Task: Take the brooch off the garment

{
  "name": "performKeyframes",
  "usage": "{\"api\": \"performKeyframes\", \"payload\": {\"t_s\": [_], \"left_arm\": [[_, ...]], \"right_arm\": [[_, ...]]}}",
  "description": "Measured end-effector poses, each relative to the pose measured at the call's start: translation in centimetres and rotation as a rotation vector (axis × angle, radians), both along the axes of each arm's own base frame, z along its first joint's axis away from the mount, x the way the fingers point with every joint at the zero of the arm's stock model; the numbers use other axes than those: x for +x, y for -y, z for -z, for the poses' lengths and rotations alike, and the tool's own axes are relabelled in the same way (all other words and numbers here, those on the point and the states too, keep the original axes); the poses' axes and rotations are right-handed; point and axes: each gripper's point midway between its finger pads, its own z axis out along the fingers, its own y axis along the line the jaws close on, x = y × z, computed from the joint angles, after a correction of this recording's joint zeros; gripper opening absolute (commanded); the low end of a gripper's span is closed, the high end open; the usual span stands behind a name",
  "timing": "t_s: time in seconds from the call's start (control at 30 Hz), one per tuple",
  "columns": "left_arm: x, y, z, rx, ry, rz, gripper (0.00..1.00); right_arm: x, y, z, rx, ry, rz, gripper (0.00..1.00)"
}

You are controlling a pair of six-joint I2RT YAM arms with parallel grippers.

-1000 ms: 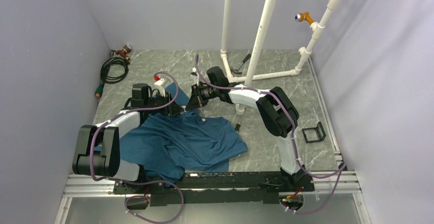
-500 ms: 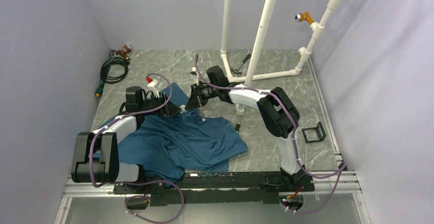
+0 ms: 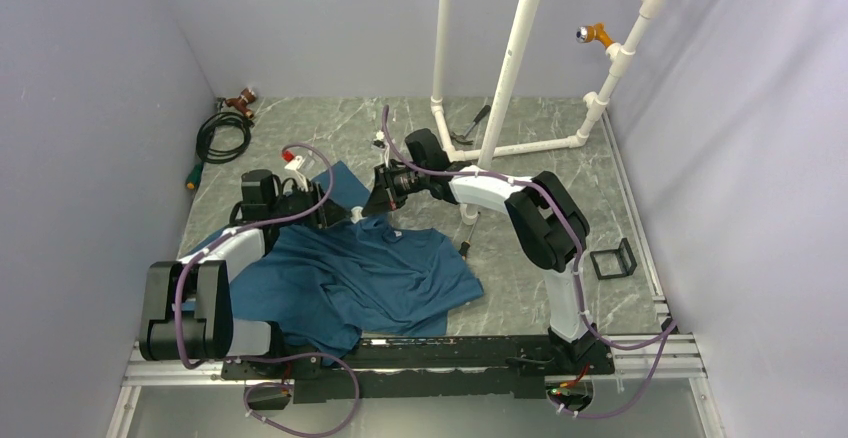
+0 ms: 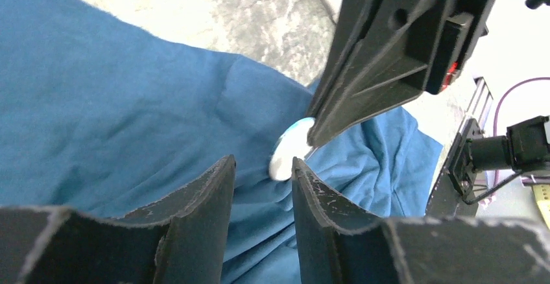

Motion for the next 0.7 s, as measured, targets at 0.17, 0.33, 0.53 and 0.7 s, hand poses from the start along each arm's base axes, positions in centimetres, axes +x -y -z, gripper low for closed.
{"api": "performKeyframes", "payload": {"t_s": [0.17,0.33,0.53,0.7], "left_arm": [[-0.5,1.8,-0.7,0.021,0.055,0.1,0.37],[-0.5,2.2,-1.0,0.024,0.074,0.121,0.33],[-0.8,2.4,-1.1,0.015,0.08,0.144,0.31],[-1.0,2.4,-1.2,0.006,0.087,0.164,0.29]], "right_arm": [[-0.3,-0.1,-0.4,0.023,0.003,-0.025,0.0],[-0.4,0.0,-0.7,0.043,0.011,-0.049,0.0],[-0.6,0.0,-1.1,0.064,0.02,-0.073,0.0],[-0.7,0.3,-1.0,0.079,0.019,-0.085,0.0]]}}
